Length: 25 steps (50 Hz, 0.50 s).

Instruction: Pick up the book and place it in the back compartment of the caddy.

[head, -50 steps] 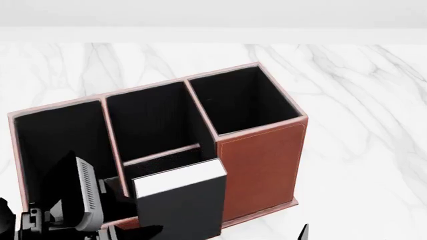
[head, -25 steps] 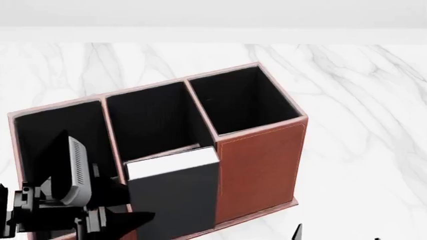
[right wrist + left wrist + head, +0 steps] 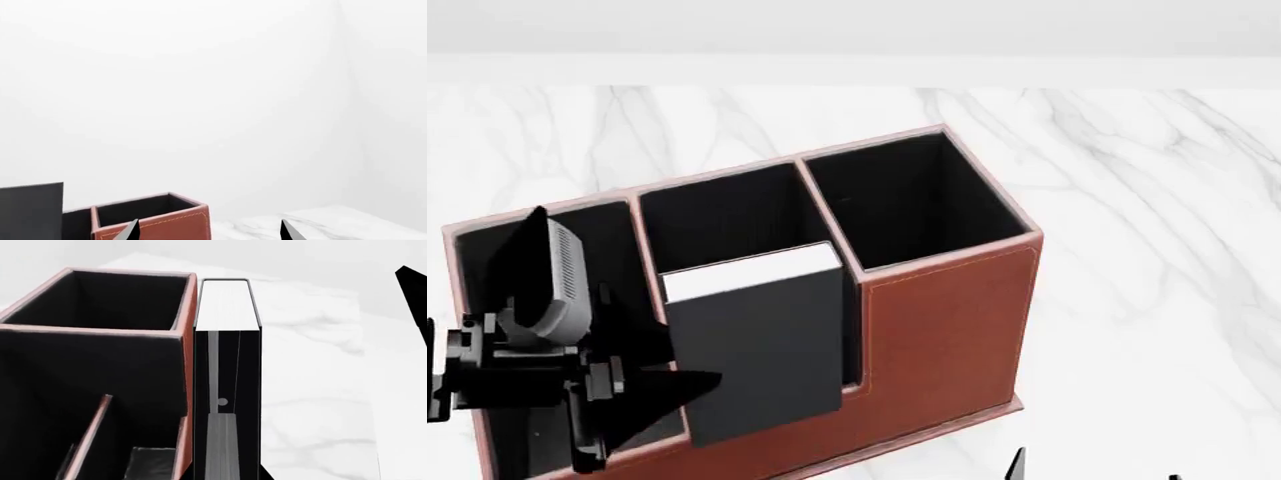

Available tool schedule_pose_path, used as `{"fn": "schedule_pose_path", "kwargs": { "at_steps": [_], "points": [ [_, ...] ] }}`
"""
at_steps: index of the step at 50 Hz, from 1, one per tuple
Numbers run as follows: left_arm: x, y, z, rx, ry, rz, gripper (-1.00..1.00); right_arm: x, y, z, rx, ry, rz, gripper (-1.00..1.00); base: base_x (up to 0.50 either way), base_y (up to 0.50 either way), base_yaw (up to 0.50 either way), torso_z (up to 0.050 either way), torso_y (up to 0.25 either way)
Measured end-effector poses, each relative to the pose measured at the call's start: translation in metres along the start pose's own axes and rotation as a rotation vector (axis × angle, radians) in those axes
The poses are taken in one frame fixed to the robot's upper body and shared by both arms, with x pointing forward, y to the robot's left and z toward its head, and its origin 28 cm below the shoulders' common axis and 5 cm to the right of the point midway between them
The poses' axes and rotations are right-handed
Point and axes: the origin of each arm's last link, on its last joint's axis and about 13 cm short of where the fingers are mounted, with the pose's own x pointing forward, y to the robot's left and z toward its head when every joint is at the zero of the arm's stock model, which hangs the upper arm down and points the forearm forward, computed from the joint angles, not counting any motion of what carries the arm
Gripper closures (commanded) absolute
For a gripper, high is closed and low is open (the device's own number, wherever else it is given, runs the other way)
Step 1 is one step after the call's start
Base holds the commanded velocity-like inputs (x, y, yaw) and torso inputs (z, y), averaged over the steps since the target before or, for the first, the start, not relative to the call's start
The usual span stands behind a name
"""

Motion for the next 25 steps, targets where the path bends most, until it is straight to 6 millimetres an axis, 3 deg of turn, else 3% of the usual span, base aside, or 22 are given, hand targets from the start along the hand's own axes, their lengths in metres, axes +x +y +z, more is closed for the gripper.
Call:
{"fn": "schedule_pose_path", "kwargs": {
  "at_steps": [25],
  "points": [
    [0.006, 0.027, 0.001, -0.015, 0.008, -0.024, 1.0, 0.0, 0.0, -0.001, 0.001, 0.002, 0.002, -1.0, 0.0, 0.0, 0.0, 0.0, 0.001]
  ]
}}
